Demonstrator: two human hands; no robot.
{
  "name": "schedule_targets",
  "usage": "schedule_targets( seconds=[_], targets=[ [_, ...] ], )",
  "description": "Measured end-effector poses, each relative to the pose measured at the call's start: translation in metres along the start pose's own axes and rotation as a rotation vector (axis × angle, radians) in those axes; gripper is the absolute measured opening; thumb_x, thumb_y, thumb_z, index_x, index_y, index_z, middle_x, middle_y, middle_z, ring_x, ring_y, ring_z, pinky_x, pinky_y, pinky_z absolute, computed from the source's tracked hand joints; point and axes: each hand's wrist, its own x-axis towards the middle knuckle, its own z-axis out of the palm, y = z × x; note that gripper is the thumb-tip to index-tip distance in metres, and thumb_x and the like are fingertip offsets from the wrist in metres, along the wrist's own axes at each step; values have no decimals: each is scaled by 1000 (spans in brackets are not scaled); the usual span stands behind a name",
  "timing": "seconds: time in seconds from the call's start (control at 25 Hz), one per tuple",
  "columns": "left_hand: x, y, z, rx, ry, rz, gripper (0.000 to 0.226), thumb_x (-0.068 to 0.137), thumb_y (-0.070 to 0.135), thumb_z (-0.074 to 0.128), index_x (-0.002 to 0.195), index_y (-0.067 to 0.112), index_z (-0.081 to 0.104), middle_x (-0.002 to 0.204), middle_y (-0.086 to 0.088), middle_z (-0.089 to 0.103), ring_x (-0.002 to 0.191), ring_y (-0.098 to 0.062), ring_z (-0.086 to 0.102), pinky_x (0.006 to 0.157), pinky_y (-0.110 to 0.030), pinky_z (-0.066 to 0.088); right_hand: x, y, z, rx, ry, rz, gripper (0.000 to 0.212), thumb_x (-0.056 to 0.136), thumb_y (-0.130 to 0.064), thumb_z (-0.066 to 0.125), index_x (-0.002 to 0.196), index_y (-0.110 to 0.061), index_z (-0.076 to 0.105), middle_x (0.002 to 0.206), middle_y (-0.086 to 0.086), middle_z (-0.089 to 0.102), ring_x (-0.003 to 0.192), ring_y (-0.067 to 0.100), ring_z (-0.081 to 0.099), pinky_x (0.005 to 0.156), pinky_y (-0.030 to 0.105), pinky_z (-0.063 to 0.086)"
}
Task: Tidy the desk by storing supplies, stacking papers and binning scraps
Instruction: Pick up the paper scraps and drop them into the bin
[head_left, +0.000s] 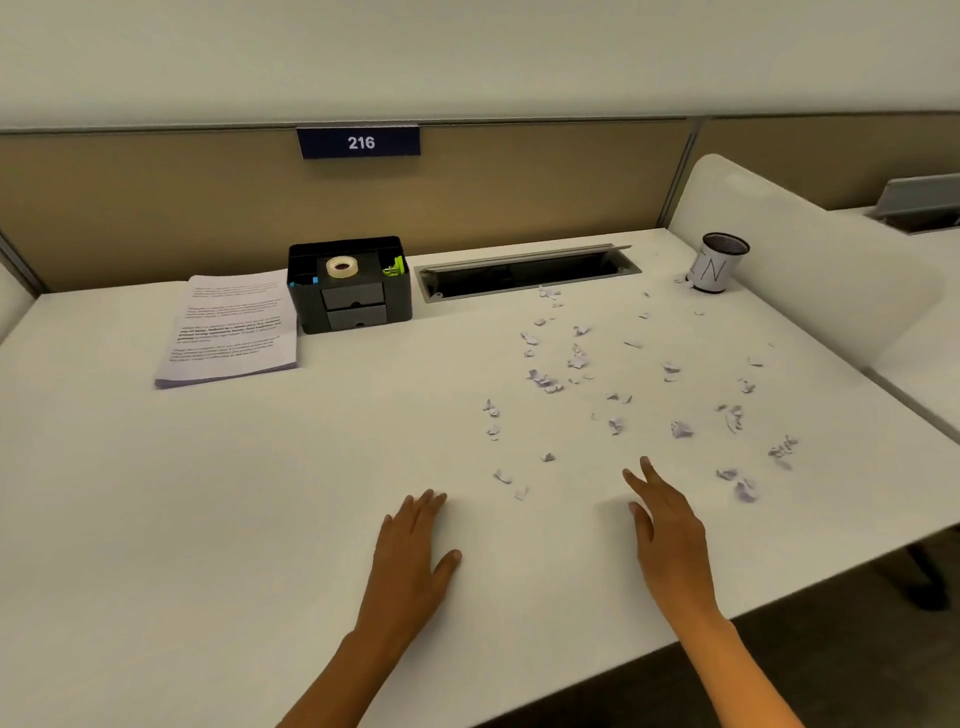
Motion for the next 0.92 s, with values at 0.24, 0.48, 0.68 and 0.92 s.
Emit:
schedule_targets(
  seconds=[0.24,0.48,0.68,0.92],
  targets=[
    [16,56,55,20,89,-57,62,91,28,57,145,21,27,153,3,25,144,-16,16,115,-27,2,43,68,-45,-32,-60,-28,37,94,-13,49,131,-21,50,146,-2,39,136,17,35,103,22,24],
    [36,101,102,128,183,-197,66,93,38,49,147,16,19,157,-4,11,145,-21,10,116,-33,2,74,135,-67,-95,-189,22,54,97,-17,43,147,-17,22,157,-2,10,145,14,7,117,31,14],
    [46,113,115,271,206,-357,85,88,62,28,148,4,14,157,-15,5,145,-27,10,118,-38,6,88,150,-61,-53,-274,-17,56,100,-23,33,149,-17,7,158,0,1,145,15,-1,119,32,6],
    [67,117,117,342,135,-395,91,87,67,0,144,2,27,151,-21,25,139,-35,27,114,-47,22,111,139,-40,-126,-225,-155,55,100,-23,33,149,-14,9,158,5,3,145,17,1,117,27,-1]
  ],
)
